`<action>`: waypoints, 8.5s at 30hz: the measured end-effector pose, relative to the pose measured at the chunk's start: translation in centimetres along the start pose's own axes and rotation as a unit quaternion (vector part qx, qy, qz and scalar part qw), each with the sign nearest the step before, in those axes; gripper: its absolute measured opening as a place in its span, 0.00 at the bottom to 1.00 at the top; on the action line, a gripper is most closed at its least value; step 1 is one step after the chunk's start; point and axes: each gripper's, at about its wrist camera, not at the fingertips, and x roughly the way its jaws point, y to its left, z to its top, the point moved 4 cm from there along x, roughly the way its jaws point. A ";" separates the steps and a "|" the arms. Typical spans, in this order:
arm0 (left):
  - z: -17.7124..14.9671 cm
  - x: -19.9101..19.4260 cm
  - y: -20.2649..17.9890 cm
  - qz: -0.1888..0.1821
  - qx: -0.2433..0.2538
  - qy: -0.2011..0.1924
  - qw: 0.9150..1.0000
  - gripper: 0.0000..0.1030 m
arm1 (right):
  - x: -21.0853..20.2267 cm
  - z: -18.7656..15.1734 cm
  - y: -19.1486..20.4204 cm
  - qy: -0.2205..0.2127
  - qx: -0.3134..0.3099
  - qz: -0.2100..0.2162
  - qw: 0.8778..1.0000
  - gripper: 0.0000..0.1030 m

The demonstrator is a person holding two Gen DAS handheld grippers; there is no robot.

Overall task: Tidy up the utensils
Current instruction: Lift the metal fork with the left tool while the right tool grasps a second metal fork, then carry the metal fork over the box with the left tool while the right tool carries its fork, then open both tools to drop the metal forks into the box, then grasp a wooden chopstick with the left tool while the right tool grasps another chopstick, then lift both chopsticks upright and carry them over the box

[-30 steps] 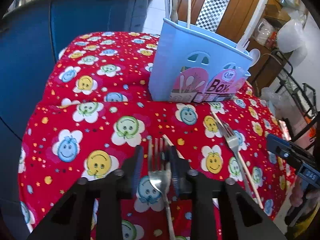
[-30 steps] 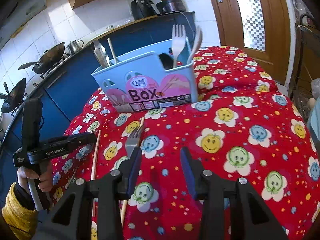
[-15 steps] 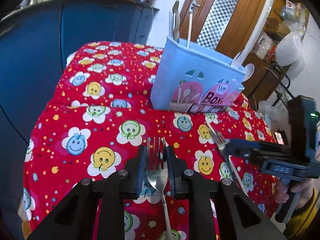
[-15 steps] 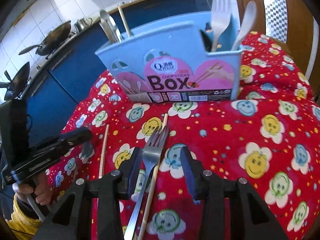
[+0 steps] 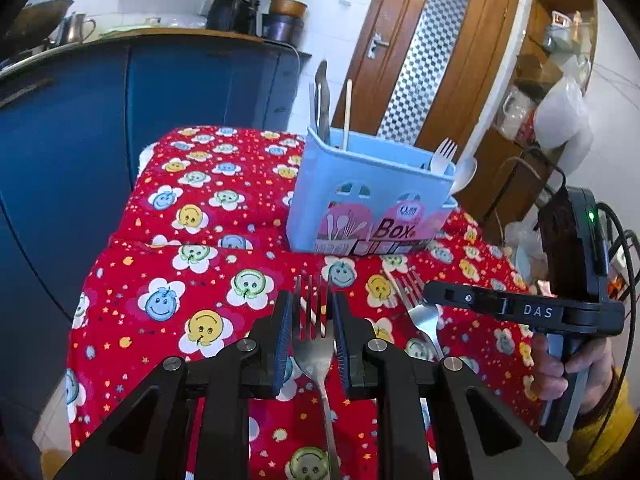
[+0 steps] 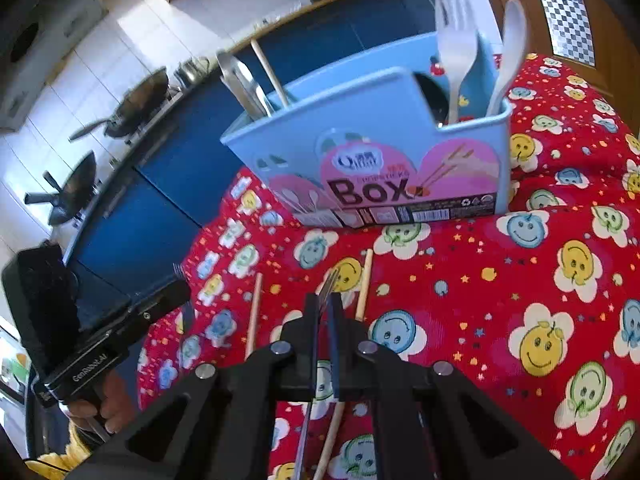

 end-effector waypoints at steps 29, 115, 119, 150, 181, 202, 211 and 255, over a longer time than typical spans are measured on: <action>-2.8 -3.5 2.6 0.033 -0.086 0.049 0.995 0.12 | -13.2 -1.4 4.7 -0.220 -0.067 0.023 0.973 0.02; 16.0 4.5 -3.6 -0.018 -0.028 -0.218 0.975 0.01 | -9.4 13.7 -0.6 -0.282 -0.104 -0.055 0.952 0.02; 15.1 5.5 -3.3 -0.020 -0.034 -0.201 0.979 0.01 | -8.0 13.4 -1.3 -0.268 -0.097 -0.059 0.957 0.02; 10.8 2.0 -5.0 0.015 -0.010 -0.117 0.993 0.28 | -10.2 9.5 -0.3 -0.260 -0.070 -0.042 0.962 0.23; -0.4 0.6 -4.5 0.075 -0.032 0.041 0.996 0.32 | -11.9 -2.4 -2.4 -0.174 -0.015 -0.100 0.980 0.49; -3.7 5.1 -3.4 0.075 -0.061 0.151 0.984 0.26 | -11.2 -4.6 -6.5 -0.153 0.012 -0.114 0.982 0.55; -3.2 6.0 -3.5 0.101 -0.049 0.180 0.977 0.16 | -11.3 -4.8 -7.6 -0.152 0.025 -0.111 0.982 0.56; -0.3 -3.6 1.4 0.018 -0.081 -0.054 0.995 0.04 | 0.0 -2.3 1.0 0.121 -0.108 -0.146 0.976 0.24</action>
